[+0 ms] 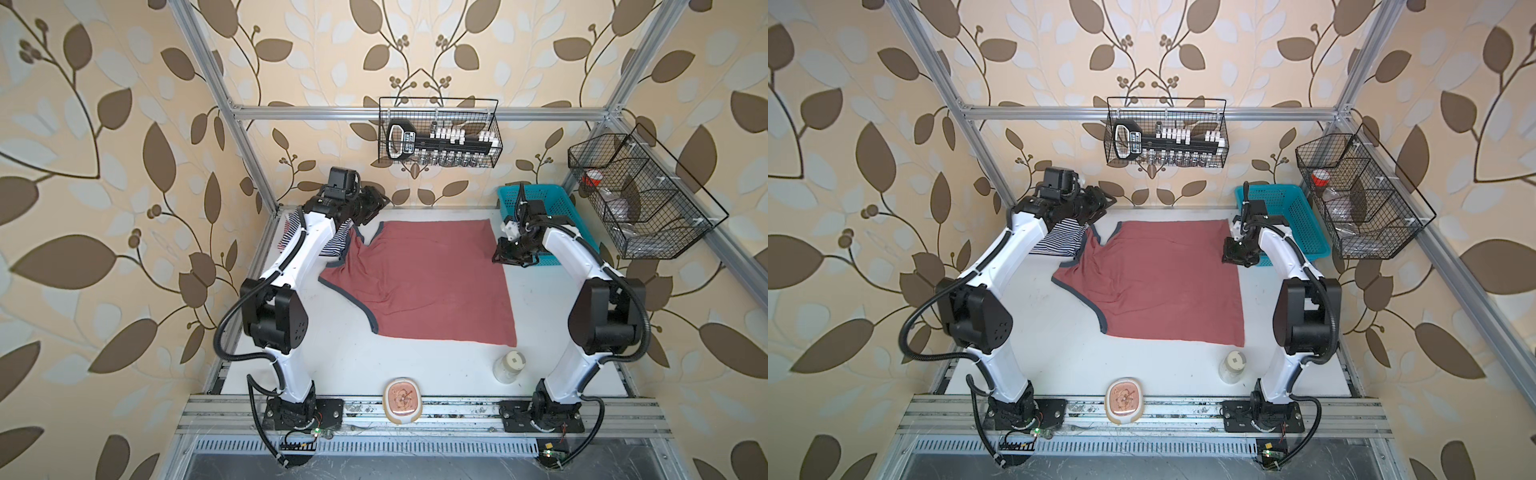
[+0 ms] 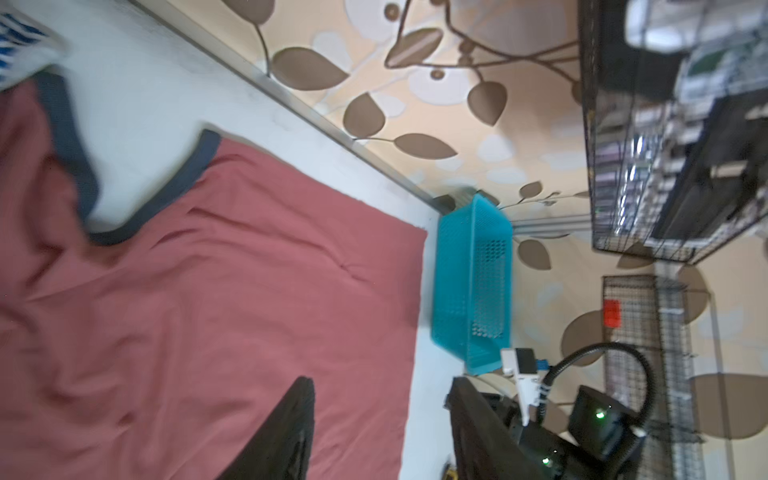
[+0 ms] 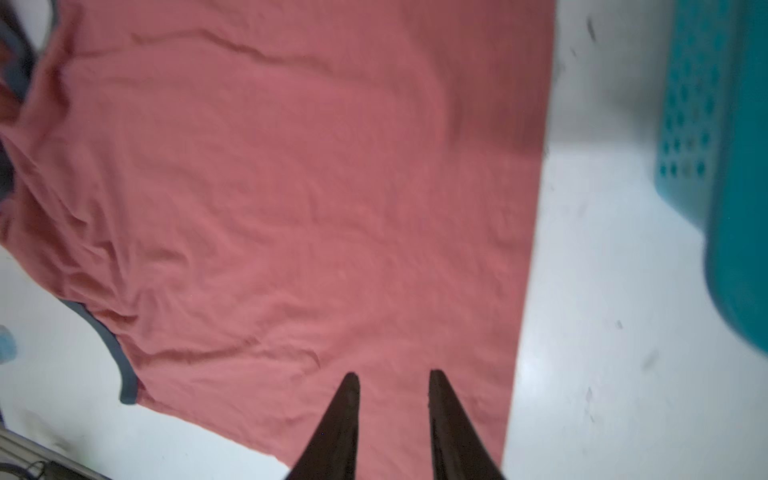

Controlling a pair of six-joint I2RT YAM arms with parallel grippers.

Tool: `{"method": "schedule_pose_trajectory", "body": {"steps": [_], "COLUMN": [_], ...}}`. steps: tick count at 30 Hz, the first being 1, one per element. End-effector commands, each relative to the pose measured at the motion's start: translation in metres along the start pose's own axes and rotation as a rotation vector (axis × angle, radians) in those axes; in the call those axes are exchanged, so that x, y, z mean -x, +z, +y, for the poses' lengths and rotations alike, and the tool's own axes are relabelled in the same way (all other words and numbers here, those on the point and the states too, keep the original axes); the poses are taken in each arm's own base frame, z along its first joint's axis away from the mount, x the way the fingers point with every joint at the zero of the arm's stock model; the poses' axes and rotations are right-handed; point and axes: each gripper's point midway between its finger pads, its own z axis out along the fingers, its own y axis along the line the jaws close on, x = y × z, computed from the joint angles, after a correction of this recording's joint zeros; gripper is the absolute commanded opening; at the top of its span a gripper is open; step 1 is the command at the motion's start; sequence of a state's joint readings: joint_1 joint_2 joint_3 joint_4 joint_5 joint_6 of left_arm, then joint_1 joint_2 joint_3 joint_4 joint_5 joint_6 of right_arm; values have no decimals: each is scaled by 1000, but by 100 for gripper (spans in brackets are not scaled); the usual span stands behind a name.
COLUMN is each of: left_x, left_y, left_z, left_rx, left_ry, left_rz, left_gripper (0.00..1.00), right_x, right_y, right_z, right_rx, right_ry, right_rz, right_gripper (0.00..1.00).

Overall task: Fold and stack the tank tops
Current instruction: 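Move both grippers to the pink top's hem corners nearest the robot and grasp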

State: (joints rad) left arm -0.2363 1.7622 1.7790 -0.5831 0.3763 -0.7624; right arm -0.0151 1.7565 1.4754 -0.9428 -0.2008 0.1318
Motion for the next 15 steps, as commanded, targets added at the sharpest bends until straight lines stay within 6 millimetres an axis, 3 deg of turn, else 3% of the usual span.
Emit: {"method": "schedule_pose_trajectory", "body": {"steps": [1,4,8,11,15], "left_x": [-76,-128,-187,-216,-237], "left_y": [-20,-32,-41,-45,-47], "left_z": [75,105,142,159,174], "left_rx": [296,391,462,495,526], "left_ry": [103,143,150,167,182], "left_rz": [233,364,513,590,645], "left_gripper": [49,48,49,52,53], "right_x": [-65,-101,-129,-145,-167], "right_y": [10,8,5,3,6], "right_z": [-33,-42,-51,-53,-52], "right_rx": [-158,-193,-233,-242,-241], "right_ry": [11,50,102,135,172], "right_rz": [163,197,217,239,271], "right_gripper": [32,35,38,36,31]}}
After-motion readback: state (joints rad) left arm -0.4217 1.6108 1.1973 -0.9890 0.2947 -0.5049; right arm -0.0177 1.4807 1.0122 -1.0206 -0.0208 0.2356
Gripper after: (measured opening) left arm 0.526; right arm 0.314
